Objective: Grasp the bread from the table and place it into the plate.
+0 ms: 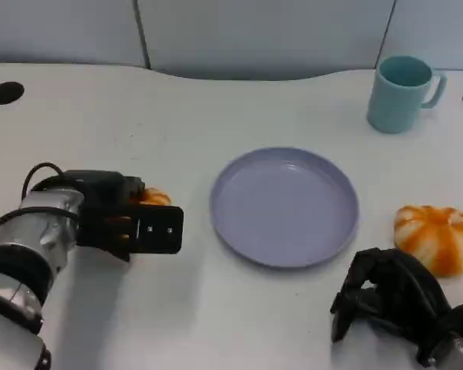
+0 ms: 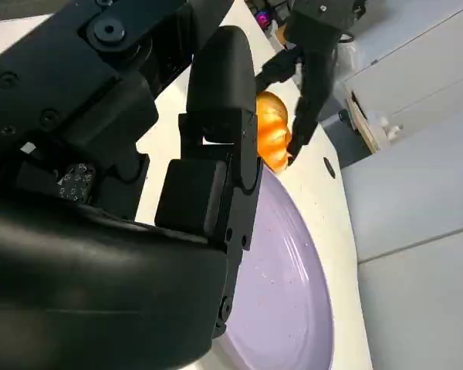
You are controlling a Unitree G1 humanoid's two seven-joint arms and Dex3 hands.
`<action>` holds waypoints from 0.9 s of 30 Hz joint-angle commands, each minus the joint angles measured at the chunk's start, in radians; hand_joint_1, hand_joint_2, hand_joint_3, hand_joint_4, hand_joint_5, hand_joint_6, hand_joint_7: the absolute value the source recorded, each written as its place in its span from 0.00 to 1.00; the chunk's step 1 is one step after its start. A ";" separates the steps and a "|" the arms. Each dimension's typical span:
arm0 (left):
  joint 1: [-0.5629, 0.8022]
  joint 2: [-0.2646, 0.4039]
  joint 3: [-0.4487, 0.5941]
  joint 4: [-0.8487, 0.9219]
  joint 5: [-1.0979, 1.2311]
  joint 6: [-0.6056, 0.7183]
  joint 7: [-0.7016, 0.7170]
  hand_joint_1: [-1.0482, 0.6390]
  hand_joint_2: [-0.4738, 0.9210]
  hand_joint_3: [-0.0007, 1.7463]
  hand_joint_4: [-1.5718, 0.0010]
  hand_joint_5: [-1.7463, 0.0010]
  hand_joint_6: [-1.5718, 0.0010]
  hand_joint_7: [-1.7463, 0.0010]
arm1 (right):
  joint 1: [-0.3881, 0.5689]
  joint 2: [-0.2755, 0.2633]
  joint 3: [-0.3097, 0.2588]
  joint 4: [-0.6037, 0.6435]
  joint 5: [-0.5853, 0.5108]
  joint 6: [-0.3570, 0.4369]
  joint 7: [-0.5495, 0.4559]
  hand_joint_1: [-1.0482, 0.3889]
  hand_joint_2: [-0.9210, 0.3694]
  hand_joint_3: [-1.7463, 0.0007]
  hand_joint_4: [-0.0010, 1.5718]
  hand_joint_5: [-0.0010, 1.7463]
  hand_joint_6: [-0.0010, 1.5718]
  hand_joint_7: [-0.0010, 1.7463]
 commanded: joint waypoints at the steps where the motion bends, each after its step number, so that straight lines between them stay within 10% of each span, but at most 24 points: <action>1: -0.013 -0.013 -0.006 0.051 -0.026 0.022 -0.011 0.30 0.89 0.00 0.94 0.98 0.84 0.98 | 0.034 -0.006 -0.002 0.015 -0.004 -0.004 0.001 0.00 0.32 0.99 1.00 0.41 1.00 0.29; 11: 0.008 -0.033 -0.020 0.082 -0.047 0.030 0.047 0.33 0.89 0.00 0.93 0.98 0.86 1.00 | 0.037 -0.010 -0.004 0.003 0.001 0.010 0.002 0.00 0.32 1.00 1.00 0.42 1.00 0.29; 16: 0.038 -0.025 -0.044 0.087 -0.032 -0.017 0.193 0.46 0.99 0.06 0.65 0.87 0.62 0.94 | 0.045 -0.014 -0.005 -0.012 0.002 0.016 -0.001 0.00 0.32 1.00 1.00 0.42 1.00 0.29; 18: 0.039 -0.023 -0.057 0.087 -0.021 -0.020 0.247 0.46 1.00 0.12 0.48 0.71 0.43 0.91 | 0.046 -0.014 -0.008 -0.011 0.008 0.018 0.006 0.00 0.32 1.00 1.00 0.41 1.00 0.29; 21: 0.047 -0.018 -0.067 0.091 -0.019 -0.031 0.315 0.44 1.00 0.06 0.51 0.28 0.26 0.89 | 0.044 -0.015 -0.013 0.000 0.018 0.020 0.020 0.00 0.32 1.00 1.00 0.40 1.00 0.28; 22: 0.052 -0.015 -0.071 0.091 -0.018 -0.040 0.340 0.46 1.00 0.11 0.50 0.11 0.43 0.41 | 0.044 -0.016 -0.013 -0.001 0.019 0.022 0.019 0.00 0.32 1.00 1.00 0.40 1.00 0.28; 23: 0.057 -0.013 -0.077 0.092 -0.014 -0.050 0.365 0.46 1.00 0.14 0.50 0.06 0.52 0.21 | 0.046 -0.017 -0.012 -0.005 0.016 0.021 0.016 0.00 0.32 1.00 1.00 0.40 1.00 0.28; 27: 0.068 -0.011 -0.096 0.096 -0.006 -0.061 0.431 0.46 1.00 0.22 0.50 0.00 0.63 0.01 | 0.047 -0.019 -0.010 -0.009 0.014 0.023 0.014 0.00 0.32 1.00 1.00 0.41 1.00 0.28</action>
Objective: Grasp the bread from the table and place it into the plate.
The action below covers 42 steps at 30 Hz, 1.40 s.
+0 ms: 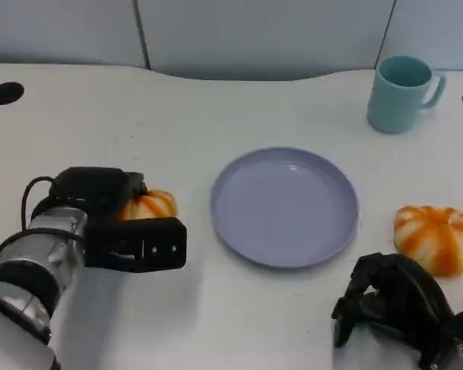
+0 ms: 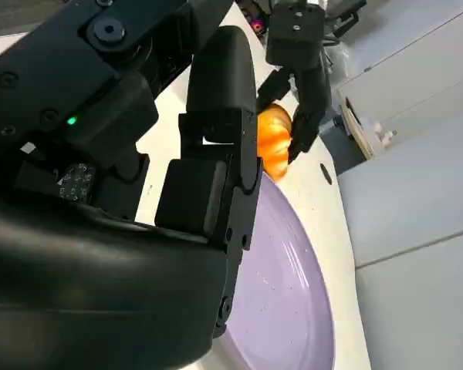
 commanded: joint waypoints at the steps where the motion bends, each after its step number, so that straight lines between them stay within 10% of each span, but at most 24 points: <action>1: 0.046 0.013 -0.026 0.019 0.021 -0.011 0.056 0.46 1.00 0.23 0.49 0.00 0.63 0.00 | 0.023 -0.019 -0.007 0.010 -0.003 0.020 -0.009 0.00 0.32 1.00 1.00 0.41 1.00 0.28; 11: 0.074 0.031 0.030 0.005 -0.026 -0.112 0.233 0.47 0.99 0.32 0.47 0.00 0.61 0.00 | 0.026 -0.023 -0.004 0.002 -0.009 0.022 -0.016 0.00 0.32 1.00 1.00 0.41 1.00 0.29; 19: 0.060 0.041 0.112 -0.032 -0.103 -0.220 0.279 0.52 0.78 0.63 0.46 0.00 0.59 0.00 | 0.019 -0.029 -0.011 0.018 -0.004 0.015 -0.002 0.00 0.32 1.00 1.00 0.41 1.00 0.28; 30: 0.009 0.021 0.115 -0.149 -0.092 -0.397 0.260 0.53 0.71 0.66 0.51 0.13 0.56 0.10 | 0.015 -0.029 -0.003 0.029 -0.017 -0.004 -0.006 0.00 0.31 0.99 1.00 0.41 1.00 0.29; 42: -0.097 -0.088 0.009 -0.142 -0.006 -0.425 0.196 0.45 0.79 0.61 0.39 0.00 0.51 0.00 | 0.016 -0.015 0.009 0.015 -0.015 0.021 -0.017 0.00 0.32 1.00 1.00 0.42 1.00 0.29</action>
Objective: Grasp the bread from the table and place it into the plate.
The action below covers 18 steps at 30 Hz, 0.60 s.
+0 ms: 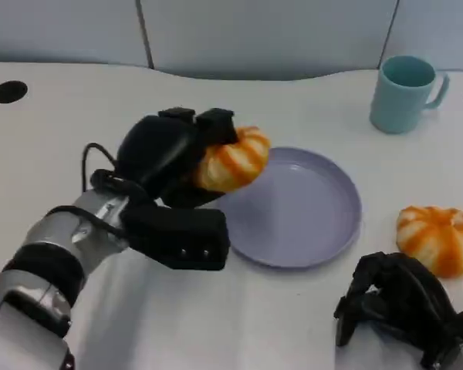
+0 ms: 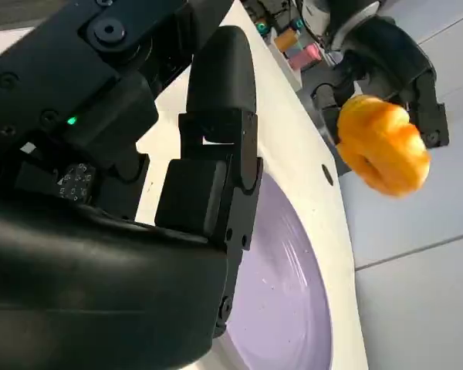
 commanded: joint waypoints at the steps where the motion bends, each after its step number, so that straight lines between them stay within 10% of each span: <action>1: -0.072 -0.030 -0.027 0.024 0.016 -0.006 -0.054 0.44 0.80 0.61 0.39 0.00 0.51 0.00 | 0.025 -0.004 0.004 0.001 -0.007 0.034 -0.012 0.00 0.32 1.00 1.00 0.42 1.00 0.29; 11: -0.133 -0.097 -0.052 0.088 0.022 0.021 -0.101 0.41 0.86 0.51 0.38 0.00 0.52 0.00 | 0.048 0.000 0.023 -0.044 -0.018 0.047 -0.033 0.00 0.31 0.99 1.00 0.42 1.00 0.29; 18: -0.142 -0.112 -0.076 0.096 0.047 0.048 -0.103 0.45 0.74 0.66 0.38 0.00 0.51 0.00 | 0.064 0.002 0.032 -0.074 -0.015 0.063 -0.034 0.00 0.31 1.00 1.00 0.41 1.00 0.28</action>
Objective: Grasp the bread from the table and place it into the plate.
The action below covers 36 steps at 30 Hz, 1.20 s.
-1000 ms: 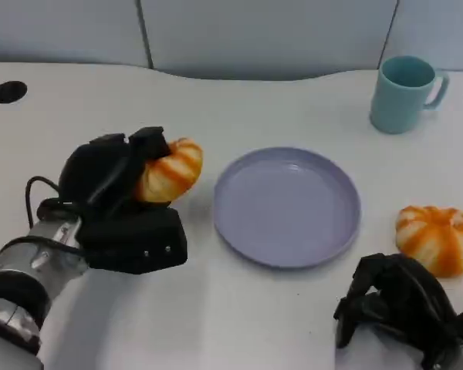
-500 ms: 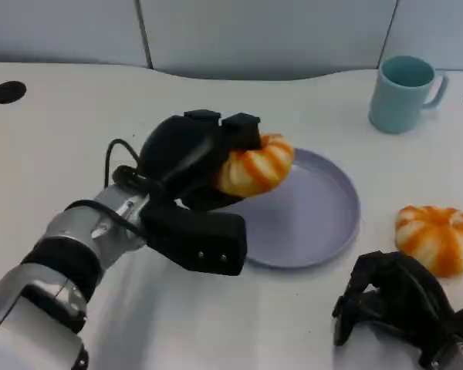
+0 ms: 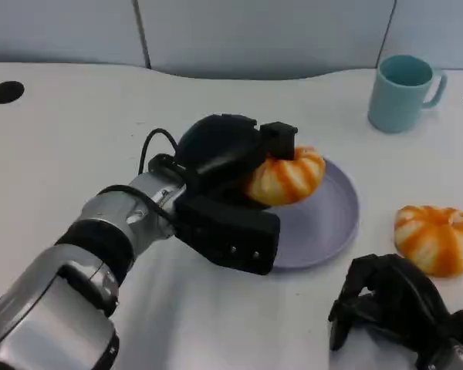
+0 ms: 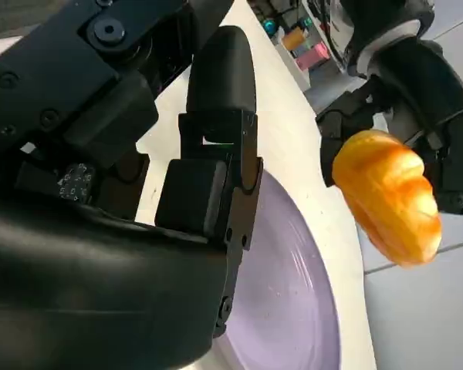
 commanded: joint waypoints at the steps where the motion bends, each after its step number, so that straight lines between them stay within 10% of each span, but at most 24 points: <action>1: -0.040 -0.001 -0.006 0.009 0.003 0.017 -0.029 0.45 0.74 0.66 0.40 0.00 0.53 0.00 | 0.038 -0.005 0.003 -0.012 -0.003 0.023 -0.013 0.00 0.31 1.00 1.00 0.41 1.00 0.28; 6: -0.042 -0.010 0.038 0.022 -0.071 0.028 -0.222 0.45 0.79 0.54 0.54 0.18 0.58 0.29 | 0.049 -0.002 0.006 -0.036 0.000 0.040 -0.018 0.00 0.31 1.00 1.00 0.41 1.00 0.28; 9: -0.039 -0.009 0.047 0.017 -0.089 0.040 -0.273 0.44 0.92 0.28 0.62 0.38 0.64 0.57 | 0.045 -0.001 0.005 -0.026 0.002 0.031 -0.010 0.00 0.31 1.00 1.00 0.41 1.00 0.28; 11: -0.043 -0.010 0.046 0.017 -0.095 0.062 -0.323 0.44 0.94 0.24 0.62 0.39 0.64 0.60 | 0.044 -0.003 0.006 -0.025 0.000 0.027 -0.007 0.00 0.31 1.00 1.00 0.41 1.00 0.28; 12: -0.048 -0.011 0.044 0.018 -0.096 0.079 -0.363 0.36 0.97 0.18 0.82 0.49 0.77 0.67 | 0.044 -0.004 0.007 -0.023 -0.001 0.024 -0.004 0.00 0.31 1.00 1.00 0.41 1.00 0.28; 15: -0.050 -0.011 0.036 0.011 -0.086 0.107 -0.407 0.27 1.00 0.15 0.98 0.65 0.89 0.73 | 0.042 -0.005 0.006 -0.025 0.001 0.035 -0.007 0.00 0.31 1.00 1.00 0.41 1.00 0.28; 22: -0.052 -0.010 -0.015 0.002 -0.026 0.150 -0.387 0.15 1.00 0.20 1.00 0.97 1.00 0.84 | 0.051 -0.004 0.005 -0.046 -0.001 0.051 -0.028 0.00 0.32 1.00 1.00 0.41 1.00 0.29; 31: -0.035 -0.005 0.034 -0.009 -0.087 0.125 -0.416 0.12 1.00 0.24 0.96 0.97 0.99 0.84 | 0.047 -0.011 0.004 -0.043 -0.007 0.044 -0.030 0.00 0.31 1.00 1.00 0.41 1.00 0.29; 36: -0.023 0.009 0.067 -0.021 -0.133 0.093 -0.425 0.14 1.00 0.22 1.00 0.54 0.95 0.61 | 0.042 -0.012 -0.005 -0.030 0.003 0.048 -0.022 0.00 0.31 1.00 1.00 0.42 1.00 0.29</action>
